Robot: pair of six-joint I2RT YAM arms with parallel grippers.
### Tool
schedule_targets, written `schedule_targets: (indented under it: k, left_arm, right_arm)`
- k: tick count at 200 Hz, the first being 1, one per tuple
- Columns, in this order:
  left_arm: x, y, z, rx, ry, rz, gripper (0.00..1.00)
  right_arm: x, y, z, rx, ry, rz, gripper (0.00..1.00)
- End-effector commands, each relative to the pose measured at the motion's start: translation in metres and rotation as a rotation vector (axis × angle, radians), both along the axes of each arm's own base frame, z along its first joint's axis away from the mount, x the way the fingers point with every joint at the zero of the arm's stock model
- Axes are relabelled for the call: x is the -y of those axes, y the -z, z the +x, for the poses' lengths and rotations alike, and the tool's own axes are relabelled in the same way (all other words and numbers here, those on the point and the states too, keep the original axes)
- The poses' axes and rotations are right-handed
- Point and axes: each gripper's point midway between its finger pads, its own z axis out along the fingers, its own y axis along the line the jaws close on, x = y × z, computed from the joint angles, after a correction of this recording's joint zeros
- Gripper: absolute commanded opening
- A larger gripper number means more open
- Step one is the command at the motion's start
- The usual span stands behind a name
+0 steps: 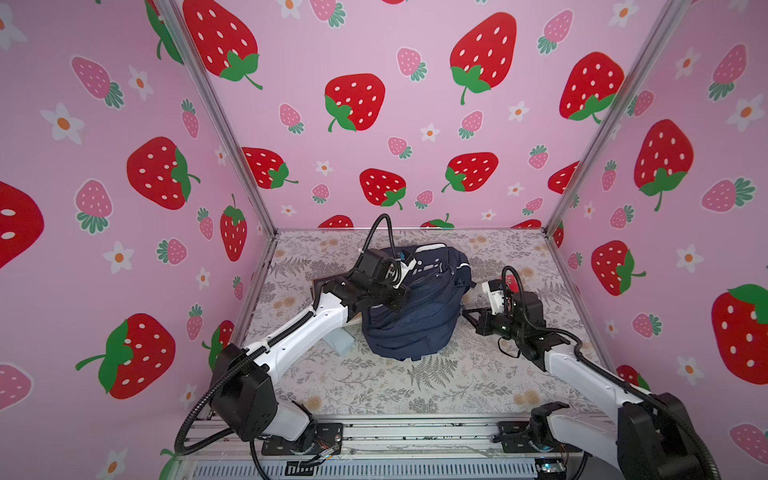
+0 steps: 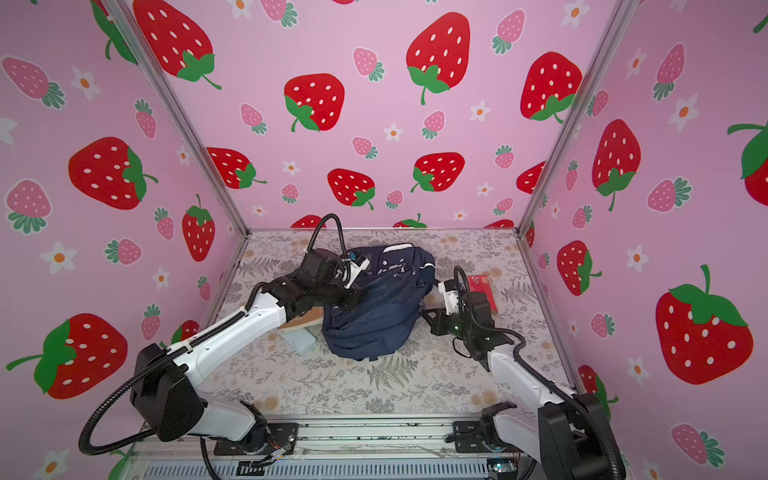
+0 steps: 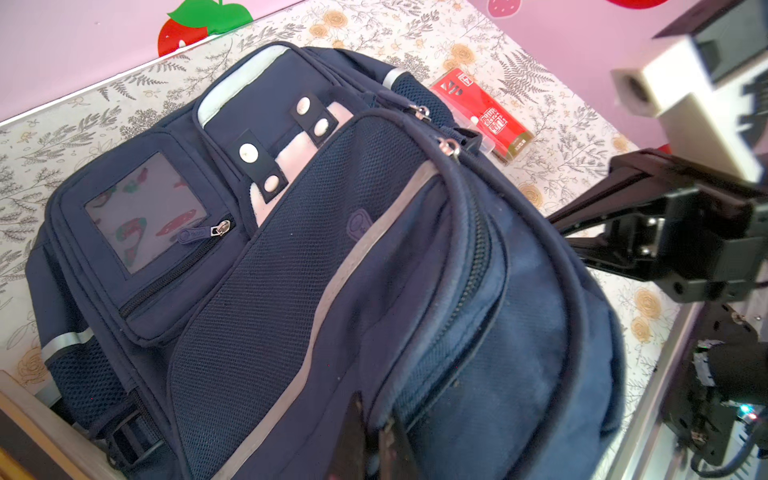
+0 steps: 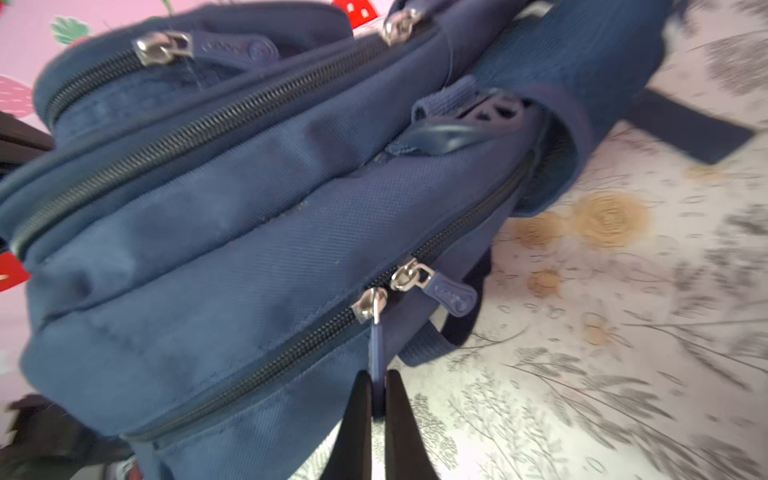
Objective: Pack the student bag
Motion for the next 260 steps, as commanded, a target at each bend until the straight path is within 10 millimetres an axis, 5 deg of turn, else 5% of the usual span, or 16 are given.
schedule_targets:
  k: [1,20,86,123,141,162,185,260]
  left_arm:
    - [-0.01,-0.034,0.042,0.124,-0.182,-0.019,0.0]
    - [-0.008,-0.038,0.054,0.135,-0.24,-0.001,0.0]
    - [0.056,-0.047,0.053,0.173,-0.182,-0.02,0.0]
    - [0.071,-0.037,0.054,0.147,-0.176,-0.024,0.0]
    - [0.076,-0.026,0.051,0.105,-0.157,-0.018,0.0]
    - [0.069,-0.001,0.041,0.047,-0.118,0.08,0.49]
    - [0.049,0.027,0.02,-0.012,-0.052,0.226,0.68]
    - [-0.002,0.073,-0.006,-0.019,0.023,0.509,0.77]
  right_arm:
    - [0.031,0.012,0.003,-0.052,0.151,-0.162,0.0]
    - [0.031,0.009,-0.006,-0.061,0.149,-0.192,0.0]
    - [-0.014,0.001,-0.048,-0.042,-0.018,-0.267,0.0]
    - [-0.05,-0.025,-0.068,0.07,-0.118,-0.201,0.0]
    - [-0.05,-0.022,-0.064,0.08,-0.085,-0.226,0.0]
    - [-0.039,-0.017,-0.056,0.078,-0.014,-0.264,0.0]
    - [-0.03,-0.017,-0.052,0.078,0.025,-0.278,0.0]
    - [-0.022,-0.017,-0.047,0.061,0.051,-0.258,0.0]
